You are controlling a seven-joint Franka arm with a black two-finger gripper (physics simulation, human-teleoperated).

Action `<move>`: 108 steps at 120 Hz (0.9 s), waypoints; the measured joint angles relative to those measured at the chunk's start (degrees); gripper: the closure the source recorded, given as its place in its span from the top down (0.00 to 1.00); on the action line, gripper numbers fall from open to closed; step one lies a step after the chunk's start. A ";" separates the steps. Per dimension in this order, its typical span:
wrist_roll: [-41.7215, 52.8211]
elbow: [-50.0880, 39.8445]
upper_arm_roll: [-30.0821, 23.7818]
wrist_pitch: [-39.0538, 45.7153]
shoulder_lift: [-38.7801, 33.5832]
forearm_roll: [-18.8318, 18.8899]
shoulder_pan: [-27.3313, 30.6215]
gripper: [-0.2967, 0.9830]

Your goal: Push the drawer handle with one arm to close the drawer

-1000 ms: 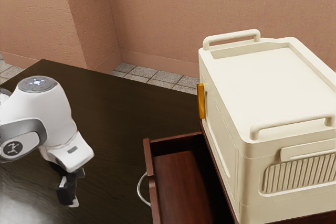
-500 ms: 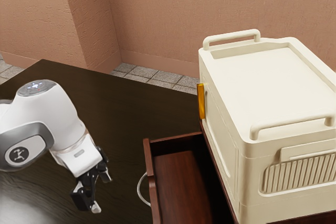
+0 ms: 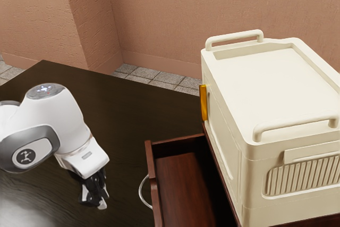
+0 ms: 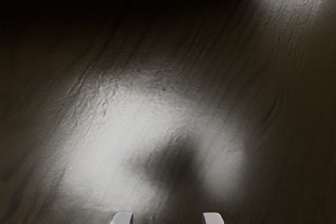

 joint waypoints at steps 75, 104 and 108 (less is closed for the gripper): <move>-3.37 7.42 -0.63 3.59 10.32 -3.81 -4.40 0.16; -4.07 9.32 -0.85 3.82 12.95 -4.52 -4.68 0.16; -4.16 9.56 -0.85 3.84 13.34 -4.56 -4.68 0.16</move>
